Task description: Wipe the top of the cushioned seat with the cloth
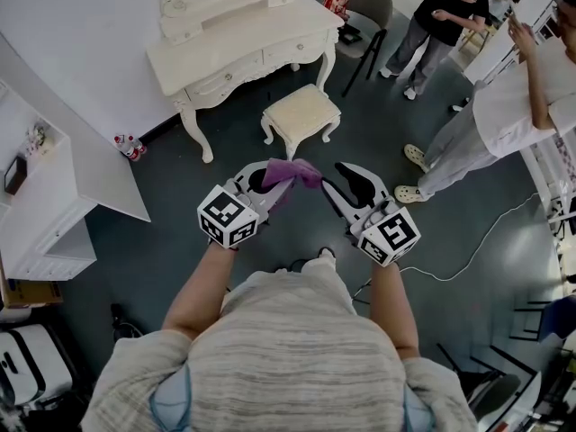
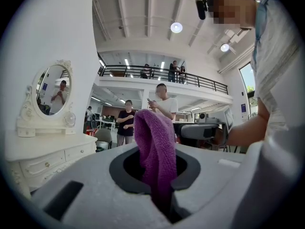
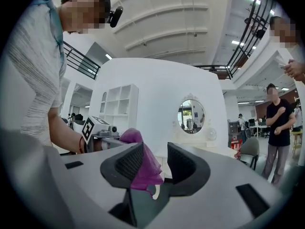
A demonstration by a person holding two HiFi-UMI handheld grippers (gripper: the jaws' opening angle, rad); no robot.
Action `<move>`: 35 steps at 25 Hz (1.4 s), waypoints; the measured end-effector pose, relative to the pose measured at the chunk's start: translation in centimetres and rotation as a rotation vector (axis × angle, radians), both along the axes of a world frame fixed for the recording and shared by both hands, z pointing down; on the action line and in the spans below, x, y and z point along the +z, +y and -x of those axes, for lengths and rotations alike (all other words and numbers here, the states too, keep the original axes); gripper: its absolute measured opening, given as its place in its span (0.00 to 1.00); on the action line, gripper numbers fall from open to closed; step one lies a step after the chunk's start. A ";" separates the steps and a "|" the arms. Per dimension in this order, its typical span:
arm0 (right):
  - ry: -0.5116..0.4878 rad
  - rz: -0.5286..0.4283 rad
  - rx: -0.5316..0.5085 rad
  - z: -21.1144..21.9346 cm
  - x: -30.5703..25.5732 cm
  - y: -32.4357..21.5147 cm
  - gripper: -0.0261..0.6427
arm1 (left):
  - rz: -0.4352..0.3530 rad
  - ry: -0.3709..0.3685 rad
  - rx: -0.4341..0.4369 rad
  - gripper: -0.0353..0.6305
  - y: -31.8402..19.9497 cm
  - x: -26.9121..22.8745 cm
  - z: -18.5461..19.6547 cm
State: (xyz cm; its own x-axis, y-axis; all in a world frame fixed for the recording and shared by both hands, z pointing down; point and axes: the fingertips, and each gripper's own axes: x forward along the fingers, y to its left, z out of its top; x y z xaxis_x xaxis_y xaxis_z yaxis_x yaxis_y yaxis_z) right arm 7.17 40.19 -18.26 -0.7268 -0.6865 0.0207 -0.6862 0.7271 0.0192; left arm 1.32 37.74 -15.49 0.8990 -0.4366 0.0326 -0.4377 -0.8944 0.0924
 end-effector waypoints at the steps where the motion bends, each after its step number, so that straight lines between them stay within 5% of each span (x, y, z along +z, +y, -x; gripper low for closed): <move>1: 0.005 -0.002 -0.006 0.2 0.0 0.0 0.22 | -0.001 -0.002 0.004 0.11 0.0 0.0 0.0; 18: 0.083 -0.014 -0.152 5.8 0.1 0.0 0.28 | -0.001 -0.024 0.055 0.11 -0.1 0.1 1.1; 35: 0.102 0.009 -0.227 3.6 1.3 -7.3 0.28 | 0.011 -0.050 0.166 0.11 -6.1 0.8 -2.5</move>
State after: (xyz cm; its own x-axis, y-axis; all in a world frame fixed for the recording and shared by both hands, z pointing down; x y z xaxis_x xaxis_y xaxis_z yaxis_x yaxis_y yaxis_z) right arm 3.59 32.88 -16.95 -0.8564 -0.5050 0.1075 -0.4998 0.8631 0.0728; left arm 3.80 31.67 -14.69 0.9559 -0.2816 0.0828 -0.2883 -0.9538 0.0843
